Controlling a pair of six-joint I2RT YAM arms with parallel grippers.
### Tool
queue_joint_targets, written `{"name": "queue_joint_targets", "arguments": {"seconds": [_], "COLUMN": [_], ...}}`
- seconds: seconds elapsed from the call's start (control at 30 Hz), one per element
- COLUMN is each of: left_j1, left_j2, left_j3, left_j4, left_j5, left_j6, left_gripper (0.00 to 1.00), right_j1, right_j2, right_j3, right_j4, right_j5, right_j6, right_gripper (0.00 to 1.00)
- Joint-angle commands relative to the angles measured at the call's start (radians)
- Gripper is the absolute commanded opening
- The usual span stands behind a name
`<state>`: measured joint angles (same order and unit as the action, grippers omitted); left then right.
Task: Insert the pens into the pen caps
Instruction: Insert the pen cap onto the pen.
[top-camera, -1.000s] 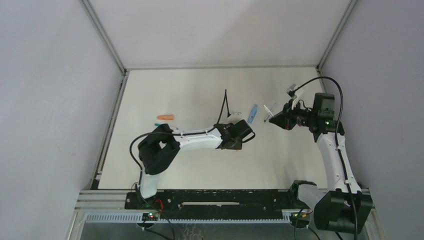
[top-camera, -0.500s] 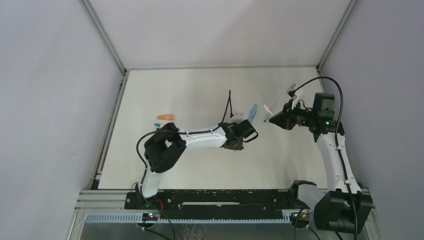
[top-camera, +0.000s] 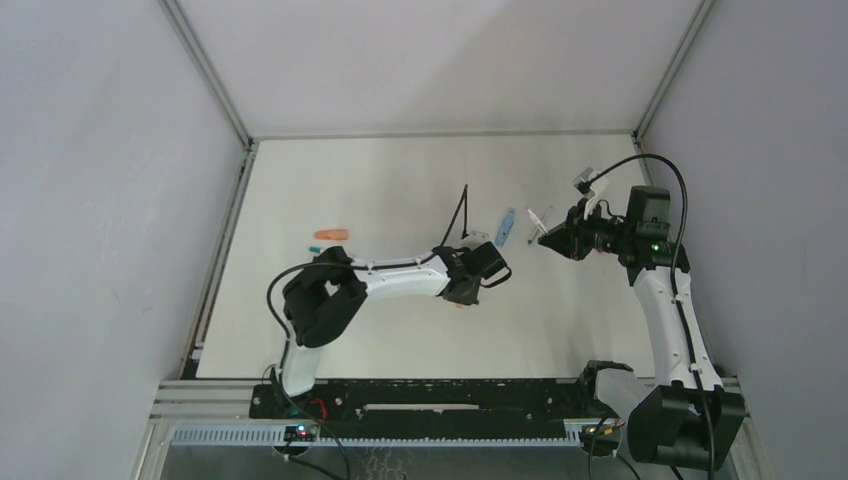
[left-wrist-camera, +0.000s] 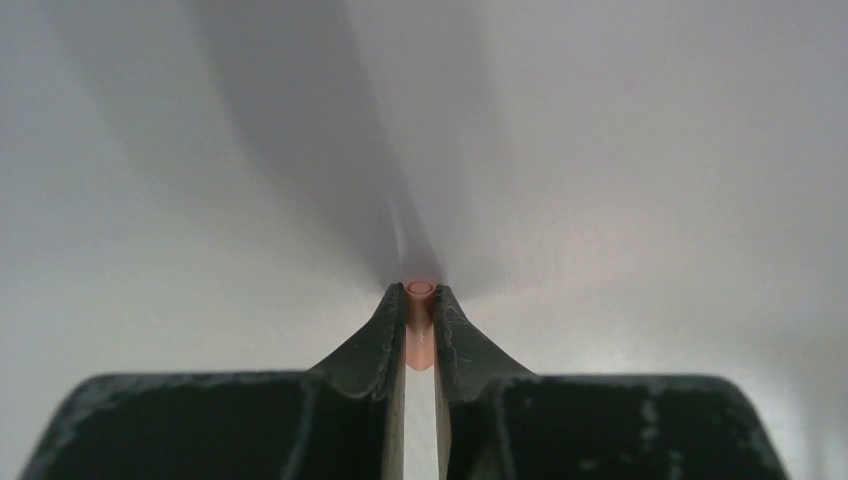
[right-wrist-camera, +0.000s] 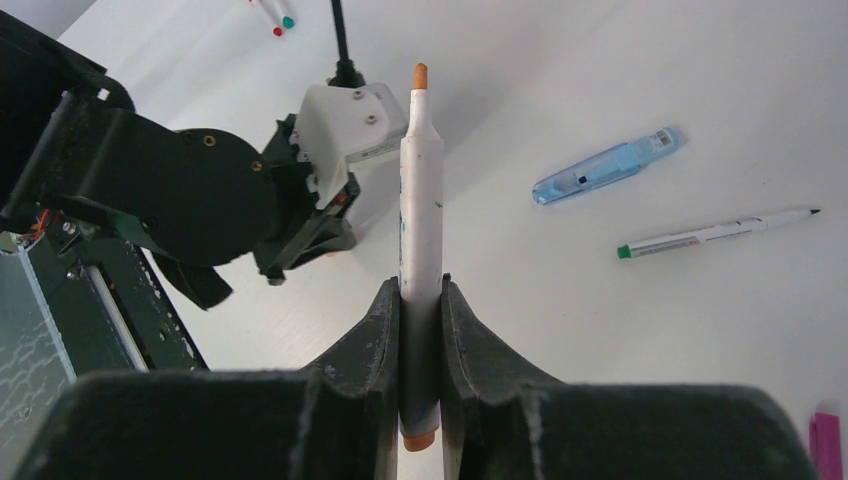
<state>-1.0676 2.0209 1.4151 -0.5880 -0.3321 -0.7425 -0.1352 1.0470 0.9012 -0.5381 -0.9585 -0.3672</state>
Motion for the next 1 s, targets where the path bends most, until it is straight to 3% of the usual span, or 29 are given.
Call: {"name": "queue_joint_targets", "arguments": {"seconds": [0.0, 0.23, 0.53, 0.97], "left_j1": [-0.004, -0.005, -0.003, 0.029], "left_j2": [-0.106, -0.229, -0.189, -0.135], "left_j3": [-0.122, -0.27, -0.274, -0.253], "left_j4": [-0.079, -0.086, -0.151, -0.178], "left_j5": [0.035, 0.085, 0.122, 0.214], "left_j6": [0.108, 0.211, 0.253, 0.313], "left_gripper": [0.12, 0.13, 0.27, 0.23], "right_j1": [-0.003, -0.004, -0.01, -0.012], "right_j2": [-0.024, -0.024, -0.026, -0.032], "right_j3": [0.002, 0.002, 0.002, 0.002], "right_j4": [0.023, 0.023, 0.021, 0.022], "right_j5": [-0.001, -0.005, -0.008, -0.017], "right_j6": [0.021, 0.022, 0.024, 0.026], "right_gripper": [0.0, 0.0, 0.0, 0.0]}}
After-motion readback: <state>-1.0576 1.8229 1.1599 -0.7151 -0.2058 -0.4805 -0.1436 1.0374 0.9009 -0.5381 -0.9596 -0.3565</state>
